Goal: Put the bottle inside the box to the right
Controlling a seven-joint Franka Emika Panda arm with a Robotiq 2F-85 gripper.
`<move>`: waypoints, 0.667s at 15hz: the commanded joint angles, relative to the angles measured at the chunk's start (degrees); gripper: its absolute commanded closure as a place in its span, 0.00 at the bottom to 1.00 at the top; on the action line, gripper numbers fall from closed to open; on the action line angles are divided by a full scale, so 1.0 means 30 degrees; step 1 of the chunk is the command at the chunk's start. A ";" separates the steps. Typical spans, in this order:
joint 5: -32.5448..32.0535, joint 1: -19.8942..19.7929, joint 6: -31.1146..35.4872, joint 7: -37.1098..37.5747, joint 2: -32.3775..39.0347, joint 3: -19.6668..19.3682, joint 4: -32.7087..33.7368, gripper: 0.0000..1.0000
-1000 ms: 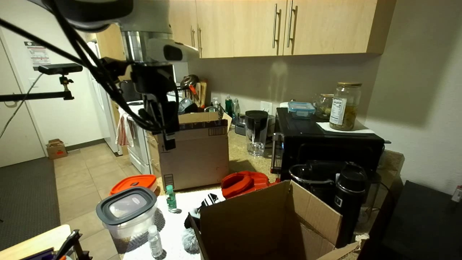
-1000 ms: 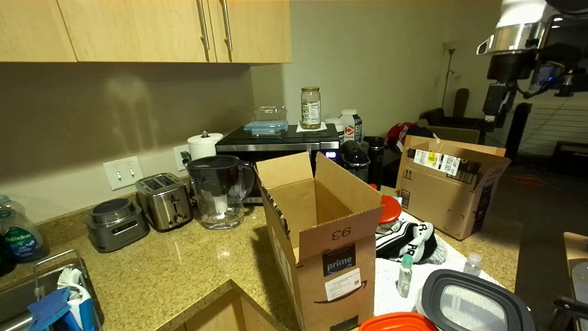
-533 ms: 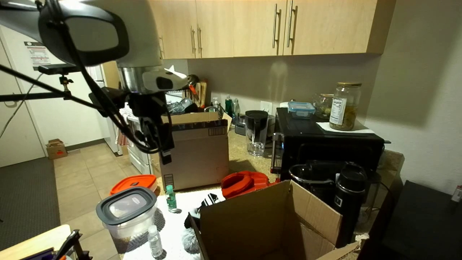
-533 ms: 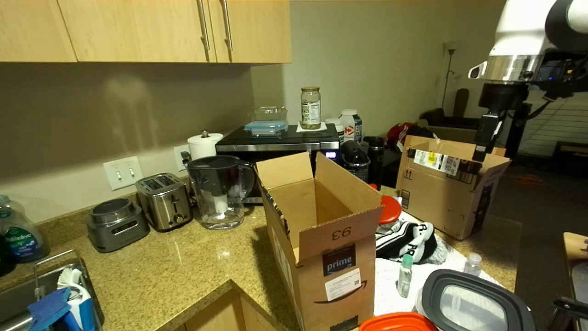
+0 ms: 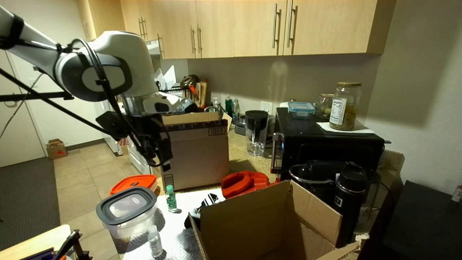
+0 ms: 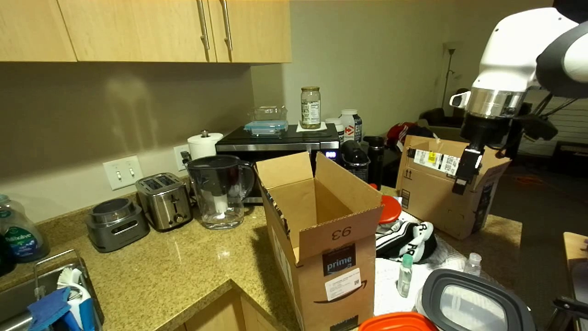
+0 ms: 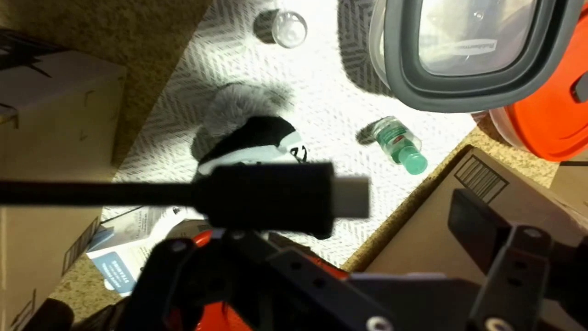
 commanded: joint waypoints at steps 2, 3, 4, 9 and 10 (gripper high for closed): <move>0.0351 0.0439 0.3015 0.2244 0.3527 0.1508 0.0662 0.00; 0.0216 0.0454 0.3409 0.2844 0.4113 0.1829 0.0825 0.00; 0.0053 0.0412 0.3774 0.3482 0.4660 0.2156 0.0998 0.00; -0.1409 -0.0074 0.5049 0.7426 0.6739 0.3402 0.2001 0.00; -0.1913 -0.0150 0.5256 0.8341 0.7018 0.3547 0.2136 0.00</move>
